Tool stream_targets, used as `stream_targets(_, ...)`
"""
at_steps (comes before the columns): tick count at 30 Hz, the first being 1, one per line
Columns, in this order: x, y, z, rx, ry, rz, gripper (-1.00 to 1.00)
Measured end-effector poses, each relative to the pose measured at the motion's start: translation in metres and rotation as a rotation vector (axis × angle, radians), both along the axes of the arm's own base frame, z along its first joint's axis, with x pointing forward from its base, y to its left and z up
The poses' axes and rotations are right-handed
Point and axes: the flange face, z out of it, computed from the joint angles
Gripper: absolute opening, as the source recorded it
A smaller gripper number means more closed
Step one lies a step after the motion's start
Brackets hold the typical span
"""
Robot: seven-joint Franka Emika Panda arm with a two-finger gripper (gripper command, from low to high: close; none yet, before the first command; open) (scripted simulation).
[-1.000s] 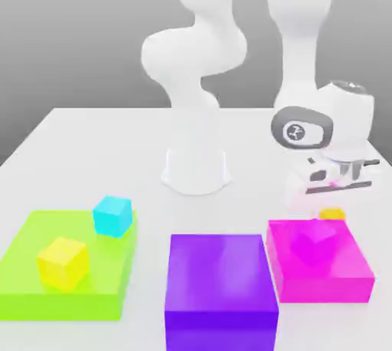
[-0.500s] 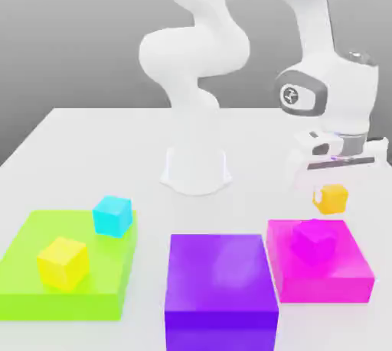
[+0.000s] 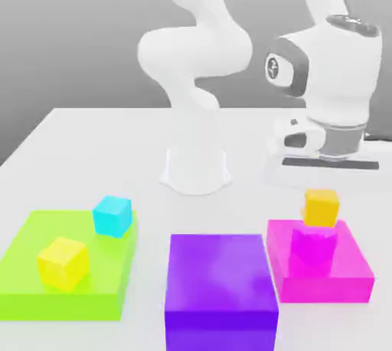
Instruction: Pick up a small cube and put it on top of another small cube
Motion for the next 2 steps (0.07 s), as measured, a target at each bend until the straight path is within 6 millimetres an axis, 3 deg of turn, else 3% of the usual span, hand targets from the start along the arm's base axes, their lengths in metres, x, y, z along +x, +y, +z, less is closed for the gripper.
stream_targets(2, 0.0000, 0.0000, 0.0000, 0.000, 0.000, 0.000, 1.00)
